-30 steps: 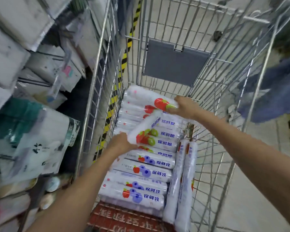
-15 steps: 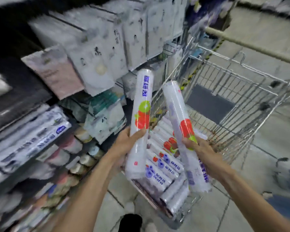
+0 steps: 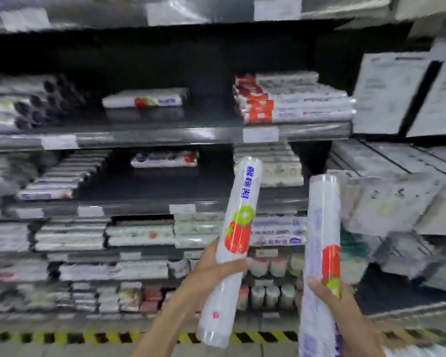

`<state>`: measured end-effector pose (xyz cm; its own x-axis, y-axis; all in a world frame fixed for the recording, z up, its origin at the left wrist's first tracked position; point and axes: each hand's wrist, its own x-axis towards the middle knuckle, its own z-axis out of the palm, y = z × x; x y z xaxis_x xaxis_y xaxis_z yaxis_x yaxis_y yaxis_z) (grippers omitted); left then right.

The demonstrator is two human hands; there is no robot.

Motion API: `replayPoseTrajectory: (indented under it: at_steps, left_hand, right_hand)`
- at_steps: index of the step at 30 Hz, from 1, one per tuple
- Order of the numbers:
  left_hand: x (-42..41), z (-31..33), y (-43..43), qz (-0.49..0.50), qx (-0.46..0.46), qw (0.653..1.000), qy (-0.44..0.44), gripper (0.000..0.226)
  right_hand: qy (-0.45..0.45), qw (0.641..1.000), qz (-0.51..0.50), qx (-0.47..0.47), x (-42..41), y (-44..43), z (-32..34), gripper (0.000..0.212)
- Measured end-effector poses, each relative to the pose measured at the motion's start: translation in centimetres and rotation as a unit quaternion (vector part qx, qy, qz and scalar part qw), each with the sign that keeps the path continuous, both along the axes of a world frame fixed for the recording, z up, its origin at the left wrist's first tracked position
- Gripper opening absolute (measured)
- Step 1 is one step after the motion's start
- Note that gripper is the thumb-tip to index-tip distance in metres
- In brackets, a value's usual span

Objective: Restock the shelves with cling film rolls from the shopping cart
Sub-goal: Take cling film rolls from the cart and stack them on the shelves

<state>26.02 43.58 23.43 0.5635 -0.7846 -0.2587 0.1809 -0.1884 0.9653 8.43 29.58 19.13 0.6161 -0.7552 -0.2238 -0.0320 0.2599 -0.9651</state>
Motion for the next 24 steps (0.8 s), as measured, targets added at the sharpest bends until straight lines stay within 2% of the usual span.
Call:
replayPoseTrajectory:
  at_steps: [3,7,8,11,12,14,18,24]
  left_hand:
    - [5.1,0.9,7.1,0.041,0.028,0.998,-0.035,0.035]
    - [11.4,1.4,14.4,0.056,0.072,0.993,-0.071,0.031]
    - [13.1,1.3,15.6,0.049,0.084,0.992,-0.083,0.034]
    - [17.9,0.5,17.9,0.030,0.120,0.984,-0.130,0.043]
    - [19.6,0.1,18.1,0.030,0.129,0.981,-0.145,0.045]
    - [22.9,-0.8,18.0,0.030,0.138,0.975,-0.170,0.049]
    - [29.8,-2.7,16.3,0.007,0.155,0.962,-0.223,0.060]
    - [40.5,-3.6,11.2,-0.060,0.134,0.921,-0.360,0.058]
  right_hand:
    - [-0.024,0.997,0.066,0.008,5.7,5.2,1.2,0.088]
    - [-0.027,0.995,0.089,0.047,13.0,10.7,1.4,0.052]
    - [-0.023,0.994,0.093,0.050,14.6,11.6,1.2,0.056]
    - [0.006,0.994,0.106,0.040,18.7,13.4,0.2,0.102]
    - [0.003,0.994,0.105,0.035,19.8,13.8,-0.1,0.109]
    - [0.014,0.995,0.100,0.019,22.2,14.1,-0.1,0.104]
    - [0.010,0.997,0.080,0.013,26.3,12.8,-0.7,0.054]
    - [0.018,0.999,0.043,0.019,32.3,8.9,-3.1,0.055]
